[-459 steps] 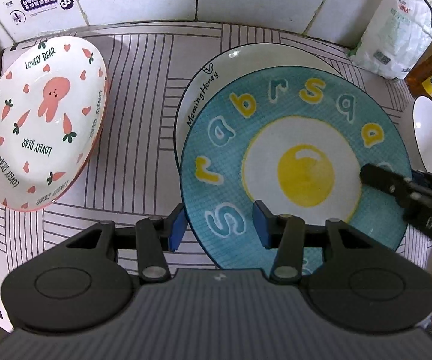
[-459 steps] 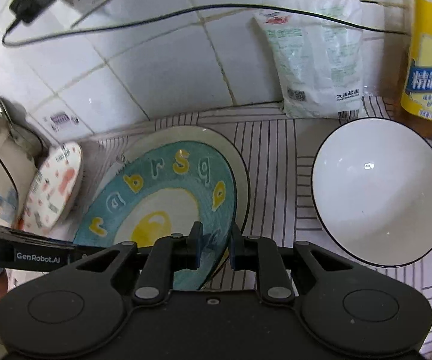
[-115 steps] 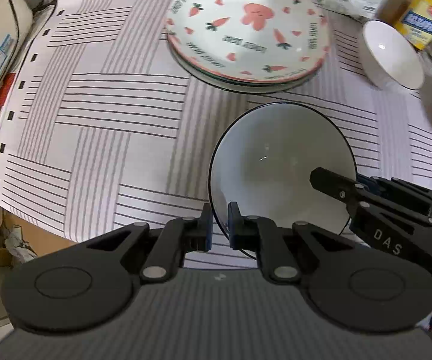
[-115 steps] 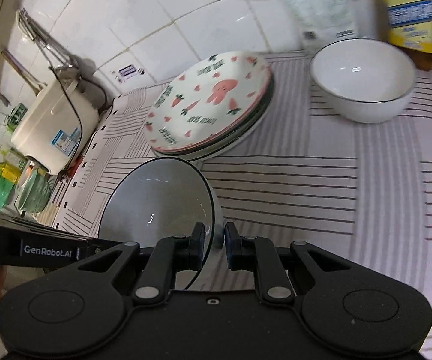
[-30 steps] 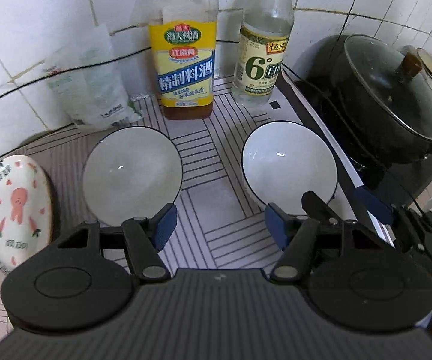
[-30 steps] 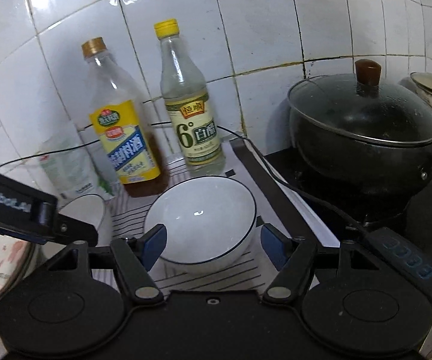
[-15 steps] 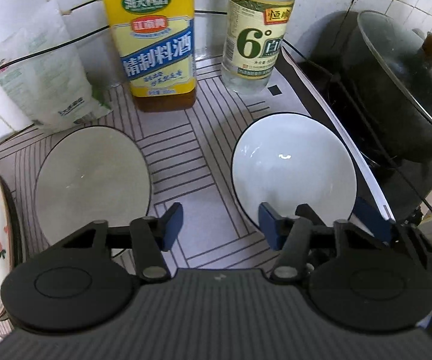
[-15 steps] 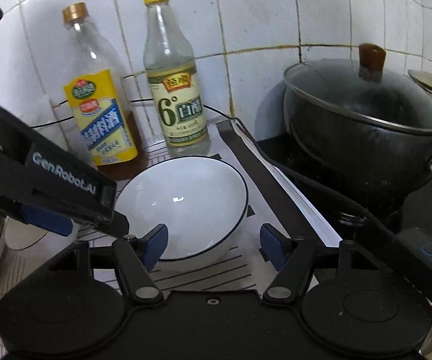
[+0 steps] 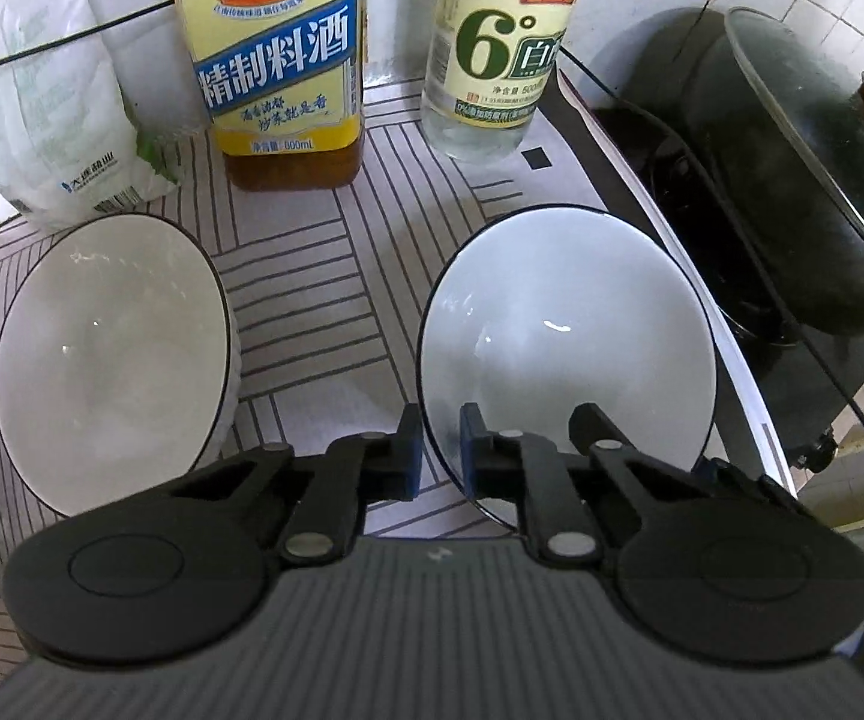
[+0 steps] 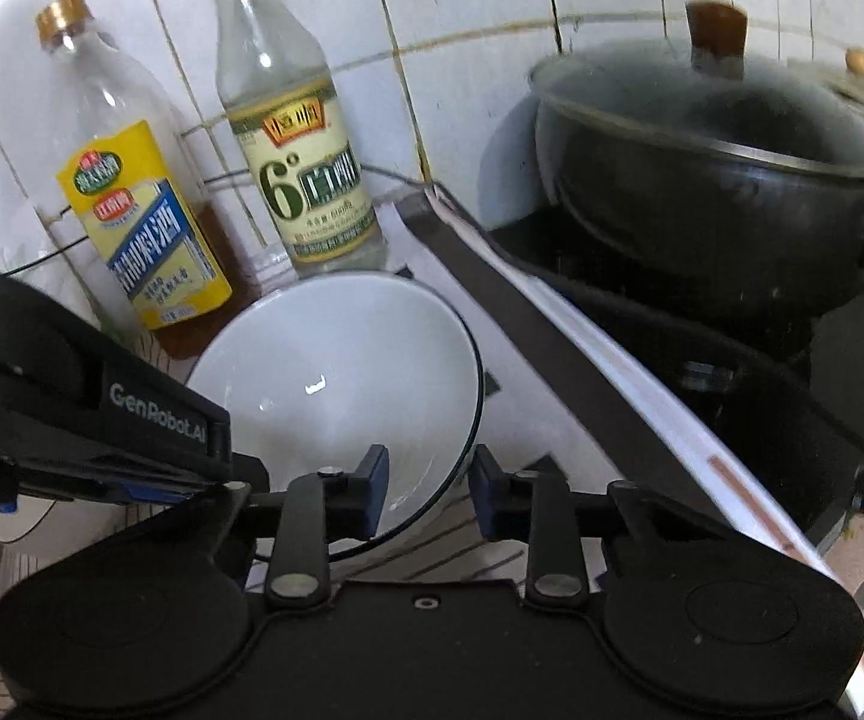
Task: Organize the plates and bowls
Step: 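Close both grippers on the rim of the second white bowl, then lift the second bowl with both grippers and carry it over the first bowl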
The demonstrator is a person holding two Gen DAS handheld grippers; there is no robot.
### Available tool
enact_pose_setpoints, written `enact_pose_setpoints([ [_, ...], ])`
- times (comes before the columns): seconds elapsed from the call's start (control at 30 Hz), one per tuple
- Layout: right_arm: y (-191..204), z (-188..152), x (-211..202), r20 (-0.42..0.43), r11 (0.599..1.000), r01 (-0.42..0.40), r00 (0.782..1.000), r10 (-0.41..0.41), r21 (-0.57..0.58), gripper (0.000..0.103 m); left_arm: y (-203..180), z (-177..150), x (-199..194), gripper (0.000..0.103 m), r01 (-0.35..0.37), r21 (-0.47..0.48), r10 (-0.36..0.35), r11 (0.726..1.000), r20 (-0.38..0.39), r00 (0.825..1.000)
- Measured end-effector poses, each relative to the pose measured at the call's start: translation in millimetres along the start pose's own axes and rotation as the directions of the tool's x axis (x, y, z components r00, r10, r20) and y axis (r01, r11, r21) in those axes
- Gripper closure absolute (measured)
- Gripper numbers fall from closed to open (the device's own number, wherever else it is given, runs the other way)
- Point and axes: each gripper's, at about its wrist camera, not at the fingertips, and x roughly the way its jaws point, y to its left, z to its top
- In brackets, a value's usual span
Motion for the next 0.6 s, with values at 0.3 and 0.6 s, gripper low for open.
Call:
enact_pose_setpoints([
  [0.3, 0.3, -4.7, -9.7, -0.03, 1.0, -0.029, 0.999, 0.029, 0.007, 0.077, 12.4, -13.6, -15.4, 0.092, 0.008, -0.015, -0.008, 1.0, -0.031, 0.999],
  [0.6, 11.1, -12.8, -25.6, -0.064, 0.995, -0.101, 0.993, 0.099, -0.017, 0.078, 34.0, -37.6, -39.0, 0.092, -0.001, -0.089, -0.003, 0.996, -0.043, 0.999],
])
